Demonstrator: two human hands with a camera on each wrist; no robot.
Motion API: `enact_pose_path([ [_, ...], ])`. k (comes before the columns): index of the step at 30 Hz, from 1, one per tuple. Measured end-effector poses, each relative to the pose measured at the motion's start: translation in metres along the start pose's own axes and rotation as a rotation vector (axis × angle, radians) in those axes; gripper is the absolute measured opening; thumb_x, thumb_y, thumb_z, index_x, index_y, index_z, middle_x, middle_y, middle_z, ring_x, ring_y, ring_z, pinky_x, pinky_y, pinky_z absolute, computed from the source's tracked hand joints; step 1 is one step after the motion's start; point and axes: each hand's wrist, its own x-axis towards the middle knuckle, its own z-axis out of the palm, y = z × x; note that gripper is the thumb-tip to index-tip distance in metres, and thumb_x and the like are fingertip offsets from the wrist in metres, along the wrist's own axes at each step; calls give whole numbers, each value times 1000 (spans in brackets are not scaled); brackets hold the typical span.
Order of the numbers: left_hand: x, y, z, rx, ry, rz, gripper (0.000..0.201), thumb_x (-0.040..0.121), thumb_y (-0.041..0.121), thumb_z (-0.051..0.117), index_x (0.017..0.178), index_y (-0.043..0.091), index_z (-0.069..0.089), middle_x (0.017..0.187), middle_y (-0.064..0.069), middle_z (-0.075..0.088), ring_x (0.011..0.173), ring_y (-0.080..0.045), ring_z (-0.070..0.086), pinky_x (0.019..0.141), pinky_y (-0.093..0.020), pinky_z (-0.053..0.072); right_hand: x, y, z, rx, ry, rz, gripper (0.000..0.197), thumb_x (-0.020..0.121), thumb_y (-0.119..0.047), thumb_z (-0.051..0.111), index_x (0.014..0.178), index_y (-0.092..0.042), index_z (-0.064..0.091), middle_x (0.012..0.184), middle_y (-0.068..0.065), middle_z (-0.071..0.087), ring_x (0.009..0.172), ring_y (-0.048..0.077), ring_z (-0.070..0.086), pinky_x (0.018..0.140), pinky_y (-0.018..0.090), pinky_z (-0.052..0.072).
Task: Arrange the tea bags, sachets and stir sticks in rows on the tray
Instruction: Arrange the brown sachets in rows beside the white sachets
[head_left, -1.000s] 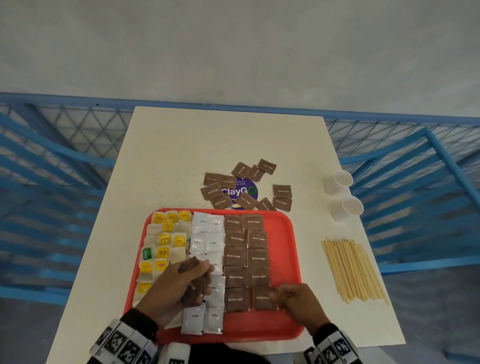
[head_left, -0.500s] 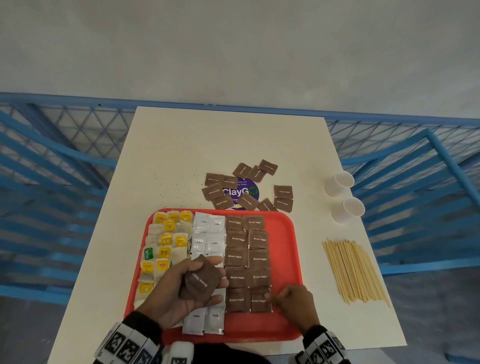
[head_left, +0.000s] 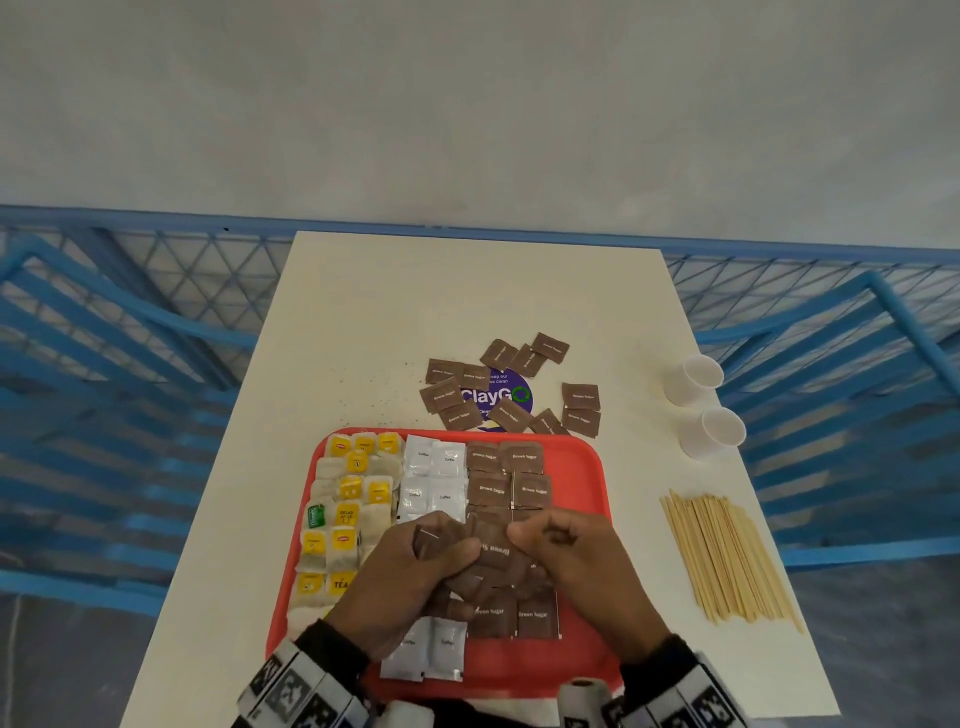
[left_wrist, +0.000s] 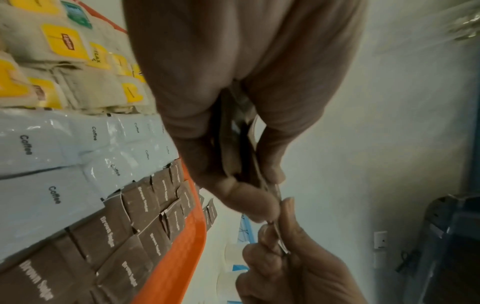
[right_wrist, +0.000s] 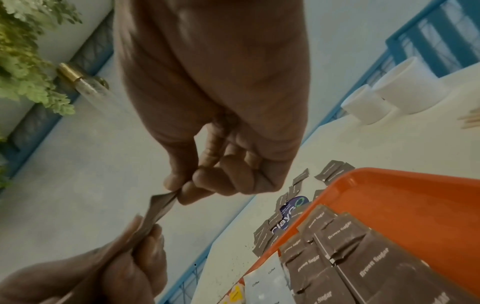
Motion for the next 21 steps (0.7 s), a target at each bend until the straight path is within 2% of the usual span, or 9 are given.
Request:
enact_pose_path([
  [1,0,0,-1,11,-1,6,25,85,16,72,99,-3,62,74,-16,71,59,-22,66,50,-28,54,-1,-1,-1,50,-8,23,24,80,-34,78,78,-11,74,77,20,72,64,33,65,67,43,53],
  [3,-1,1,-3,13,-18,7,25,85,14,73,99,-3,63,74,-17,70,57,-22,64,48,-28,52,-2,-1,-1,123,-28,78,26,74,-35,80,78,-10,73,77,24,71,64,27,59,65,38,47],
  [5,-1,1,-4,60,-34,11,25,85,12,74,103,-2,65,79,-18,72,58,-24,66,48,-29,53,-2,-2,0,147,-24,98,19,72,-29,82,76,-12,73,73,19,71,65,25,59,65,35,47],
  [7,-1,2,-4,152,-32,33,19,85,14,75,96,1,67,76,-18,72,54,-24,65,47,-28,52,0,-2,-2,150,19,85,13,73,-21,83,73,-12,74,71,12,71,67,22,61,67,34,48],
  [9,-1,1,-4,227,-18,53,22,86,20,75,91,0,67,70,-18,70,49,-24,63,45,-27,51,0,-2,-3,155,50,57,12,76,-20,81,74,-10,74,75,11,73,69,19,63,71,35,50],
  [13,2,-3,-2,267,-3,85,28,89,27,72,80,2,63,58,-17,64,41,-25,56,44,-24,46,-5,-4,0,128,90,-1,21,83,-29,74,82,-8,71,82,12,74,74,22,68,75,39,54],
  [15,2,-4,1,234,21,116,24,89,26,71,76,7,62,57,-17,63,40,-25,56,43,-23,44,-7,-4,3,119,41,16,24,81,-34,76,88,-11,72,86,10,75,81,28,71,79,43,56],
  [18,1,-5,5,224,-33,108,18,88,19,72,79,8,61,59,-13,66,42,-25,60,41,-24,46,-9,-5,6,88,-4,-16,9,85,-16,74,93,-11,76,90,6,77,87,24,74,82,38,59],
  [21,0,-4,2,183,-105,24,20,88,14,72,92,0,58,76,-14,73,60,-32,69,48,-32,56,-7,-10,-2,170,54,-28,8,89,-9,69,95,-5,71,88,11,77,81,23,74,73,30,58],
])
